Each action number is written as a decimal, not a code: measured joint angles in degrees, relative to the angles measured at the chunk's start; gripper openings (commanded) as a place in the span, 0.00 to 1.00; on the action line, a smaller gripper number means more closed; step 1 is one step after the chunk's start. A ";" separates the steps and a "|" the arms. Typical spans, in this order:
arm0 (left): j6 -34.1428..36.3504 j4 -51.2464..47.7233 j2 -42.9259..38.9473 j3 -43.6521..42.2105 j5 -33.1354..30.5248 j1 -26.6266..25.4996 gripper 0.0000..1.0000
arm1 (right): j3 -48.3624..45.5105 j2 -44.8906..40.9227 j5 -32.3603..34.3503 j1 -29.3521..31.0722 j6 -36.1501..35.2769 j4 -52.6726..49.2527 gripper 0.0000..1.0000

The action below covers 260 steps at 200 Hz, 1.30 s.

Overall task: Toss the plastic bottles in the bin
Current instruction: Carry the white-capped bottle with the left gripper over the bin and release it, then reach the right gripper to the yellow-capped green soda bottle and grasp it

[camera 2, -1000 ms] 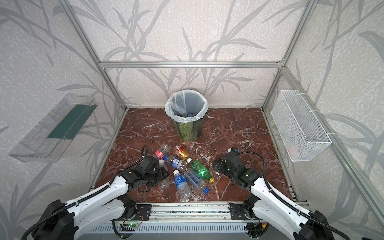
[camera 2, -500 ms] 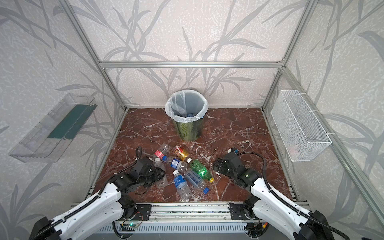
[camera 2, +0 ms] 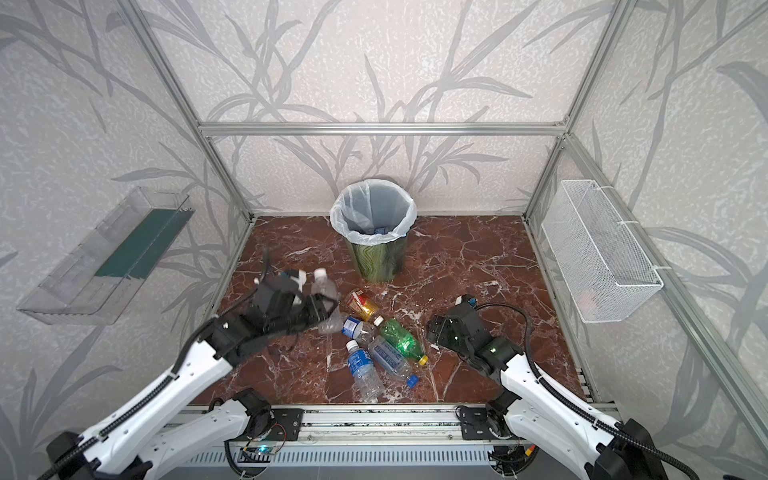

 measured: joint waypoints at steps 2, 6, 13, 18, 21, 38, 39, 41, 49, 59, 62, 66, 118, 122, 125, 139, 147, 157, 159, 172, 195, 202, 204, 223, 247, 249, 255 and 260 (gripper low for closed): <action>0.85 0.17 1.51 3.02 0.00 0.04 0.60 | 0.13 -0.09 0.00 -0.11 -0.07 -0.17 0.87; 1.90 0.22 4.87 9.07 -0.04 0.17 0.63 | 0.44 -0.28 0.02 -0.39 -0.24 -0.57 0.87; 3.76 0.04 10.21 19.17 -0.11 0.42 0.70 | 1.03 -0.68 0.02 -0.85 -0.48 -1.16 0.87; 5.03 -0.07 13.55 25.66 -0.28 0.68 0.75 | 1.49 -0.90 0.02 -1.11 -0.66 -1.53 0.87; 5.79 -0.55 16.39 31.43 -0.28 0.92 0.78 | 1.88 -1.09 0.00 -1.36 -0.74 -1.84 0.87; 8.83 -2.71 26.93 51.19 -0.66 2.54 0.88 | 3.80 -2.19 0.02 -2.40 -1.42 -3.19 0.88; 8.83 -2.71 26.93 51.19 -0.66 2.54 0.89 | 3.91 -2.27 0.00 -2.49 -1.49 -3.28 0.88; 8.96 -3.39 27.89 53.07 -0.57 2.86 0.90 | 4.00 -2.34 0.00 -2.54 -1.53 -3.37 0.89; 9.60 -5.44 30.36 57.27 -0.74 4.15 0.93 | 4.61 -2.99 0.04 -2.86 -1.75 -3.76 0.89; 9.79 -7.63 30.99 57.44 -0.87 5.75 0.93 | 4.92 -3.78 0.07 -3.15 -1.90 -4.11 0.89; 9.88 -7.98 30.91 56.61 -0.96 6.29 0.93 | 4.94 -3.93 0.09 -3.15 -1.90 -4.22 0.89; 9.73 -8.37 30.34 54.55 -0.98 6.95 0.93 | 4.94 -4.15 0.09 -3.15 -1.95 -4.42 0.89; 6.91 -10.21 10.91 15.21 -2.91 11.67 0.93 | 4.66 -3.54 -0.90 -3.17 -1.92 -5.22 0.89; 6.62 -10.27 8.76 12.81 -2.86 11.69 0.93 | 4.57 -3.39 -0.98 -3.17 -1.92 -5.22 0.89; 6.36 -9.99 7.32 11.10 -2.86 11.72 0.92 | 4.50 -3.30 -1.07 -3.19 -1.92 -5.22 0.89; 5.55 -9.66 0.90 4.81 -2.67 11.78 0.91 | 4.04 -2.80 -1.40 -3.19 -1.90 -5.16 0.88; 4.83 -9.31 -2.56 1.33 -2.40 11.78 0.91 | 3.69 -2.58 -1.68 -3.17 -1.86 -5.09 0.87; 4.20 -9.07 -5.97 -2.40 -2.03 11.85 0.90 | 3.37 -2.32 -2.27 -3.17 -1.84 -5.09 0.87; 4.04 -8.98 -6.75 -3.34 -1.95 11.85 0.90 | 3.28 -2.25 -2.34 -3.17 -1.79 -5.09 0.87; 3.19 -8.90 -10.25 -7.98 -1.44 11.85 0.89 | 3.17 -1.95 -2.86 -3.08 -1.77 -5.11 0.87; 2.14 -8.92 -13.07 -13.31 -0.42 11.89 0.89 | 3.17 -1.42 -3.58 -2.23 -1.97 -5.11 0.85; 1.86 -8.87 -13.53 -14.34 -0.22 11.89 0.89 | 3.17 -1.07 -3.85 -1.68 -2.16 -5.11 0.85; 1.77 -8.85 -13.73 -14.67 -0.17 11.89 0.89 | 3.17 -0.98 -3.91 -1.53 -2.19 -5.11 0.85; 0.92 -8.90 -15.41 -17.33 0.46 11.89 0.88 | 3.32 0.68 -4.61 0.52 -3.28 -5.14 0.85; -0.15 -8.76 -16.92 -19.54 1.22 11.89 0.88 | 4.35 3.93 -5.01 3.85 -4.96 -5.18 0.84; -0.24 -8.74 -17.00 -19.69 1.31 11.89 0.88 | 4.46 4.17 -5.01 4.04 -5.05 -5.16 0.84; -0.44 -8.55 -17.20 -20.11 1.53 11.89 0.88 | 4.90 5.22 -5.01 5.03 -5.62 -5.14 0.84; -0.61 -8.35 -17.35 -20.41 1.68 11.89 0.88 | 5.29 5.95 -4.98 5.68 -5.92 -5.14 0.85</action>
